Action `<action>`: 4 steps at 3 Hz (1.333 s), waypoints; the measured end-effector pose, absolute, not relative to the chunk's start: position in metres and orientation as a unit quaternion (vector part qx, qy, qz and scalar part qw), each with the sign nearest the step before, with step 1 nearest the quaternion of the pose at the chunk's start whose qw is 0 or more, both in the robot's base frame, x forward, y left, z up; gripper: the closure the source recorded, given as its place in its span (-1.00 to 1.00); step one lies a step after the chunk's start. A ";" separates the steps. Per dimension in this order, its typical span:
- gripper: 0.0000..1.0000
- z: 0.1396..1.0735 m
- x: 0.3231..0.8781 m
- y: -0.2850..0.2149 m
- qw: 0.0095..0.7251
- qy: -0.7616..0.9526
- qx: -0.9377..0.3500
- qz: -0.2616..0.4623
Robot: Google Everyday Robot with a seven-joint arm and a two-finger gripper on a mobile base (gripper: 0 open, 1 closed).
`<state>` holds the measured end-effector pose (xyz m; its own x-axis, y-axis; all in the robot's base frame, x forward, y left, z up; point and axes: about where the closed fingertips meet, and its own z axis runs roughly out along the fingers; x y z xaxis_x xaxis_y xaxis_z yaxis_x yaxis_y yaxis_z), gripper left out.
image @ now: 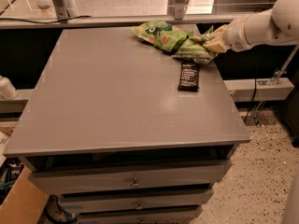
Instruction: Move green jalapeno chip bag near green rice chip bag
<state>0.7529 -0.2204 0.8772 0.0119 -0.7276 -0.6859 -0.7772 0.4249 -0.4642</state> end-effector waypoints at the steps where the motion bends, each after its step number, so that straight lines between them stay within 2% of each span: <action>1: 1.00 0.870 0.767 -0.201 0.473 0.695 -0.540 0.043; 2: 1.00 0.867 0.778 -0.180 0.478 0.688 -0.543 0.057; 4: 0.19 0.875 0.787 -0.161 0.488 0.686 -0.536 0.067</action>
Offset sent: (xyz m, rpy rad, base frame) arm 0.0385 0.0603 -0.0073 0.0756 -0.0038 0.0789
